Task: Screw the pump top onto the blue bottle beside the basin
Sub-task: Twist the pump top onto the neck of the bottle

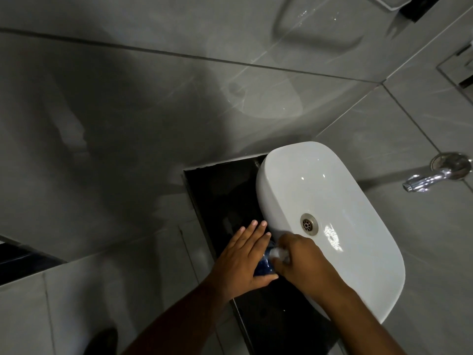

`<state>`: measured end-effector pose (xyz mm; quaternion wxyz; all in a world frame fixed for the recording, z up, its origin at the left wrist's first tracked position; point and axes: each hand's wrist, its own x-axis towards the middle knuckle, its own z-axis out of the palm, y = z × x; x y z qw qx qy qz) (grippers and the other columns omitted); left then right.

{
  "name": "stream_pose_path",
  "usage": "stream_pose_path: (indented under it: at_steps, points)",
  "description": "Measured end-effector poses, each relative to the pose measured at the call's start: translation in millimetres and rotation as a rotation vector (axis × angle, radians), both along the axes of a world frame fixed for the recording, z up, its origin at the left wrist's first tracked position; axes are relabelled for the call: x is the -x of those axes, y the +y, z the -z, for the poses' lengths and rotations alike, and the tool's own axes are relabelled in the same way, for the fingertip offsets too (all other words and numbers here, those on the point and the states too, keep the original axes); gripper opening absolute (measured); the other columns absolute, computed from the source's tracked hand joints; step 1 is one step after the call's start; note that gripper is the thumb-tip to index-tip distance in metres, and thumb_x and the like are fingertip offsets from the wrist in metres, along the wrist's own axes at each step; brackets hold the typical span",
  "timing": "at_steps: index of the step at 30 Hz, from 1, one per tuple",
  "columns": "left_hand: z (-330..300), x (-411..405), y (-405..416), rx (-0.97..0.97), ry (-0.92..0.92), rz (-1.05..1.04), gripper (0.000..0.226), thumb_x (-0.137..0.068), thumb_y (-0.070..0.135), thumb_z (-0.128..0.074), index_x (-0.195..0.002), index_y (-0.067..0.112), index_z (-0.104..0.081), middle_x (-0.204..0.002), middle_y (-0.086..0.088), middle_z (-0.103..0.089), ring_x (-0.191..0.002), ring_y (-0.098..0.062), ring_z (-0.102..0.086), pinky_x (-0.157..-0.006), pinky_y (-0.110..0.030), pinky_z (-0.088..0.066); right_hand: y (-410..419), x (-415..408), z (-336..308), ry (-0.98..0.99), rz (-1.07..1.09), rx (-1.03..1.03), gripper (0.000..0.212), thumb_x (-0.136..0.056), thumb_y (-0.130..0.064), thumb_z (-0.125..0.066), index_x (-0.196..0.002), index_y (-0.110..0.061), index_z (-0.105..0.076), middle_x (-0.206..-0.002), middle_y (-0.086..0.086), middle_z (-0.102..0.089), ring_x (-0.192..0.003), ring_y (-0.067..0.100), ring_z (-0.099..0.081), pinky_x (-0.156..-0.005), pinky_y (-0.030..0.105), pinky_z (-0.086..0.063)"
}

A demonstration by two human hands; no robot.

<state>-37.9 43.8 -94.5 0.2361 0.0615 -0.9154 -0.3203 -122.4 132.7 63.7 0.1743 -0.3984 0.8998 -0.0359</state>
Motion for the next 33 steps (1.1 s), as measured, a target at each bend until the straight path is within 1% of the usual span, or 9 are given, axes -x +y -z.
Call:
stream_pose_path:
  at_steps: [4, 9, 13, 16, 20, 22, 26, 29, 33]
  points:
    - [2.5, 0.6, 0.4, 0.000, -0.015, 0.004, 0.088, -0.086, 0.069, -0.053, -0.148, 0.012, -0.029, -0.162, -0.008, -0.016, -0.150, -0.022, -0.009, -0.119, -0.045, -0.019, 1.7, 0.5, 2.2, 0.093, 0.036, -0.003, 0.024, -0.081, -0.051, -0.062, -0.077, -0.027, -0.059, -0.060, -0.010, -0.059, -0.052, 0.008, -0.059, -0.045, 0.018, -0.045]
    - [1.4, -0.3, -0.6, -0.003, 0.002, 0.002, 0.086, -0.087, 0.067, -0.049, -0.149, 0.012, -0.027, -0.162, -0.008, -0.015, -0.150, -0.022, -0.009, -0.120, -0.044, -0.017, 6.3, -1.9, -2.2, -0.044, 0.003, 0.041, 0.041, -0.073, -0.033, -0.072, -0.110, -0.029, -0.054, -0.096, -0.014, -0.057, -0.082, 0.005, -0.057, -0.066, 0.012, -0.042]
    - [0.8, -0.4, -0.1, 0.004, -0.003, 0.007, 0.088, -0.086, 0.069, -0.051, -0.149, 0.012, -0.026, -0.162, -0.009, -0.016, -0.150, -0.022, -0.009, -0.120, -0.044, -0.018, 0.9, -6.4, -6.3, 0.045, 0.034, 0.010, 0.008, -0.079, -0.031, -0.065, -0.081, -0.024, -0.062, -0.073, -0.005, -0.064, -0.063, 0.009, -0.060, -0.053, 0.022, -0.048]
    - [0.3, 0.0, -0.5, 0.000, -0.023, 0.008, 0.089, -0.086, 0.069, -0.053, -0.149, 0.012, -0.028, -0.162, -0.008, -0.015, -0.150, -0.022, -0.009, -0.119, -0.045, -0.019, 0.1, -5.3, -5.8, 0.129, 0.082, -0.011, 0.025, -0.082, -0.044, -0.062, -0.070, -0.022, -0.061, -0.059, -0.003, -0.061, -0.052, 0.011, -0.058, -0.045, 0.022, -0.041]
    - [0.4, -0.8, -1.4, 0.009, 0.003, 0.015, 0.086, -0.086, 0.066, -0.051, -0.148, 0.011, -0.028, -0.161, -0.009, -0.016, -0.150, -0.023, -0.009, -0.120, -0.045, -0.017, 0.2, -9.0, -5.6, 0.002, 0.034, 0.027, 0.029, -0.078, -0.031, -0.069, -0.103, -0.023, -0.060, -0.095, -0.004, -0.065, -0.080, 0.011, -0.061, -0.066, 0.025, -0.053]
    - [-0.5, -1.0, -2.4, 0.005, 0.011, 0.013, 0.085, -0.086, 0.065, -0.051, -0.148, 0.010, -0.029, -0.161, -0.010, -0.018, -0.150, -0.023, -0.010, -0.119, -0.045, -0.019, -1.1, -10.7, -5.6, 0.014, -0.023, 0.012, 0.025, -0.079, -0.021, -0.067, -0.103, -0.020, -0.060, -0.102, -0.002, -0.063, -0.086, 0.012, -0.060, -0.070, 0.027, -0.054]
    - [-1.2, -0.2, -2.4, 0.011, -0.001, 0.012, 0.086, -0.086, 0.067, -0.047, -0.148, 0.010, -0.028, -0.161, -0.009, -0.016, -0.150, -0.023, -0.009, -0.119, -0.044, -0.016, -3.3, -14.8, -5.7, 0.045, 0.026, 0.028, 0.005, -0.083, -0.023, -0.062, -0.084, -0.018, -0.063, -0.079, -0.003, -0.063, -0.069, 0.012, -0.061, -0.057, 0.026, -0.051]
    - [-0.9, 0.0, -1.6, 0.007, -0.006, 0.023, 0.085, -0.087, 0.067, -0.048, -0.147, 0.010, -0.031, -0.161, -0.010, -0.018, -0.150, -0.024, -0.010, -0.120, -0.044, -0.015, -3.6, -15.1, -5.4, 0.128, 0.118, 0.019, 0.022, -0.083, -0.032, -0.062, -0.068, -0.017, -0.057, -0.058, -0.005, -0.054, -0.052, 0.010, -0.054, -0.042, 0.023, -0.038]
    - [-1.7, -0.3, -2.4, 0.001, -0.026, 0.023, 0.084, -0.085, 0.064, -0.046, -0.147, 0.010, -0.032, -0.161, -0.009, -0.017, -0.150, -0.022, -0.006, -0.120, -0.044, -0.014, -4.7, -18.7, -7.5, 0.099, 0.029, 0.000, 0.024, -0.078, -0.027, -0.068, -0.099, -0.020, -0.058, -0.092, -0.007, -0.057, -0.075, 0.013, -0.056, -0.057, 0.025, -0.047]
